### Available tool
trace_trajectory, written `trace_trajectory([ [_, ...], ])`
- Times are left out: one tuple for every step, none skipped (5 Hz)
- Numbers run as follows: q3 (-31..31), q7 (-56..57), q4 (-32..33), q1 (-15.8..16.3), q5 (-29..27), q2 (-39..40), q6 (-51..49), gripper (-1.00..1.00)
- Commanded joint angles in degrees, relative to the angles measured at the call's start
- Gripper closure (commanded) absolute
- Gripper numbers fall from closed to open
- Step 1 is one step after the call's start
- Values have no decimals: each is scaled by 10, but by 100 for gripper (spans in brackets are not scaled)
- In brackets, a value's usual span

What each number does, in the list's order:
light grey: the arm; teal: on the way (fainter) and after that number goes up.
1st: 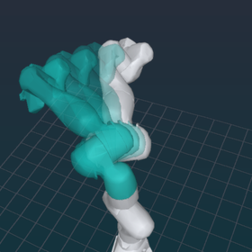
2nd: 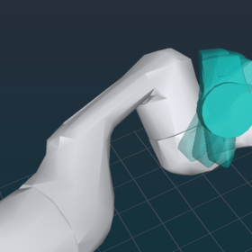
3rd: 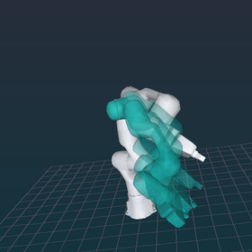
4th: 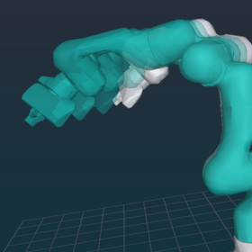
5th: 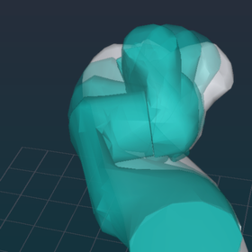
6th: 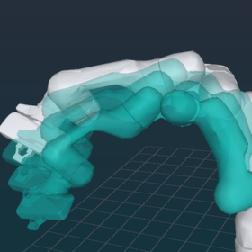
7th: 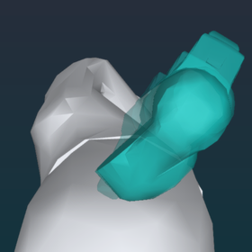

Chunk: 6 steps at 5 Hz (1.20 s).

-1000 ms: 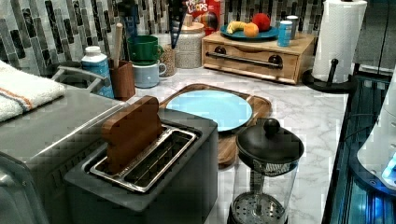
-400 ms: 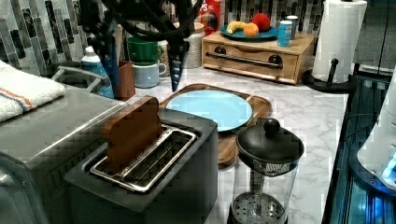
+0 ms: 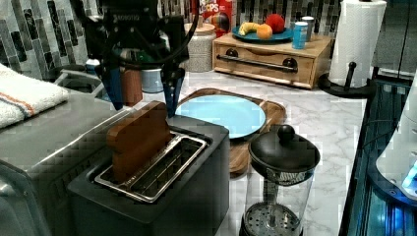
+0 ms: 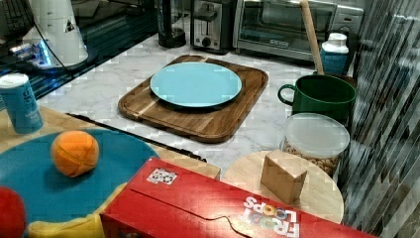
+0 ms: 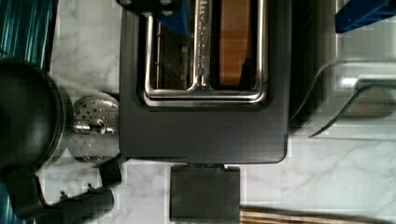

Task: Pick up the toast.

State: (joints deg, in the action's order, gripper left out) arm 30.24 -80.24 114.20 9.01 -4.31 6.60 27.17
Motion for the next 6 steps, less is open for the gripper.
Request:
trace_trajectory([
  [41,-28,-57,26,-81,6,3,-100],
  [39,-26,-47,24,-103,2,12,91],
  [41,-29,-49,22,-99,5,13,100],
  [33,-38,-56,33,-84,9,5,100],
  [39,-34,-60,28,-79,5,-3,100],
  [39,-23,-68,28,-97,-12,-7,100],
])
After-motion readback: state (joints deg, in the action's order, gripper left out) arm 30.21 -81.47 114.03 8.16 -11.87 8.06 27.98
